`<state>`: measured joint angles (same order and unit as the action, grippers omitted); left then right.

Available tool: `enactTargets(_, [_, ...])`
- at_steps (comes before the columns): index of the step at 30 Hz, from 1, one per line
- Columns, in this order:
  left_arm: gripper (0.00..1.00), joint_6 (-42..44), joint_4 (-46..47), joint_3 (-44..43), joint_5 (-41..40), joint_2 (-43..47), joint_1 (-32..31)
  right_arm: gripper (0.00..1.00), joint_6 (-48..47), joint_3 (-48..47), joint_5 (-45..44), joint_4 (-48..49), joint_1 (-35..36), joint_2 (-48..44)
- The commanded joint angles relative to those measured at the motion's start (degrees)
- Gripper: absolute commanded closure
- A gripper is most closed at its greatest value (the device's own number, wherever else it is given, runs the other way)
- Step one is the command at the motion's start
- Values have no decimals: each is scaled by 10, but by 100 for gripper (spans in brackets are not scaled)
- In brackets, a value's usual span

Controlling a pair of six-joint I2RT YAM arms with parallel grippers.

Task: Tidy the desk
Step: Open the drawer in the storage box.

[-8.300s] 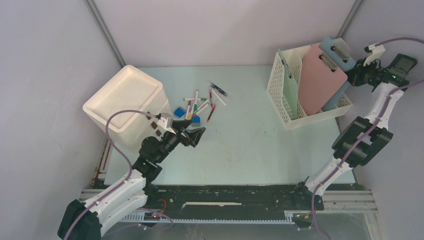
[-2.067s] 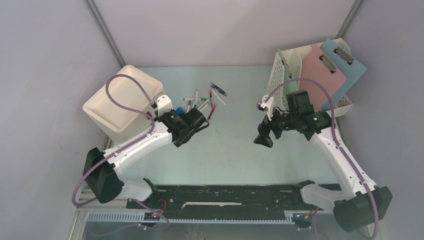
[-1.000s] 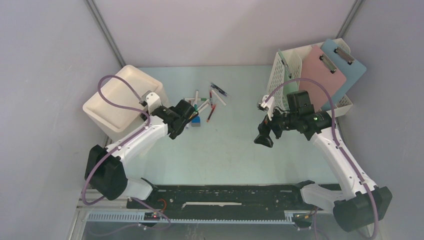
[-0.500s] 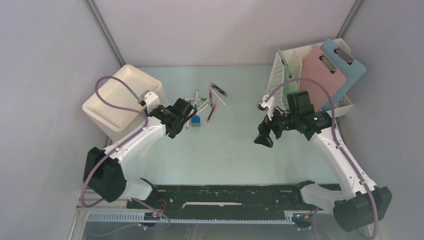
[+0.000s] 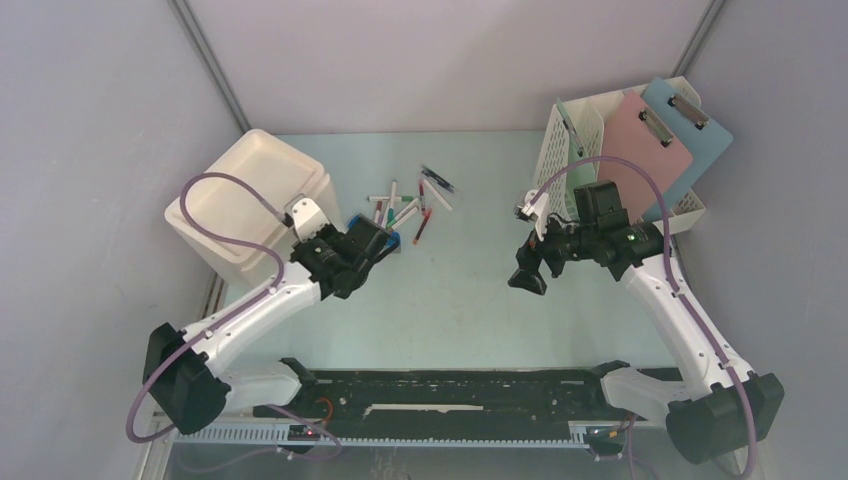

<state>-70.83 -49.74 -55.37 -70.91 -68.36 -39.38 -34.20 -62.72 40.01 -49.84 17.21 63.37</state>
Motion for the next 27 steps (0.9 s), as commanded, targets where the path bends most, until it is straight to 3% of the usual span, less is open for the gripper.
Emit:
enactTargets(1, [100,-6,16,7,15,2,-35,0,0,-6,12,12,-6,-11])
enactTargets(10, [100,-14,-5,-4,-9,-22,-73,0,-1,-6,15,12,-6,-13])
enactTargets(15, [70,-3,-25,-3,-18,-16,-28,0,-1,-6,17,12,-7,-15])
enactTargets(27, [52,99,47,9,21,8,51,0,-1,-6,18,11,-9,-12])
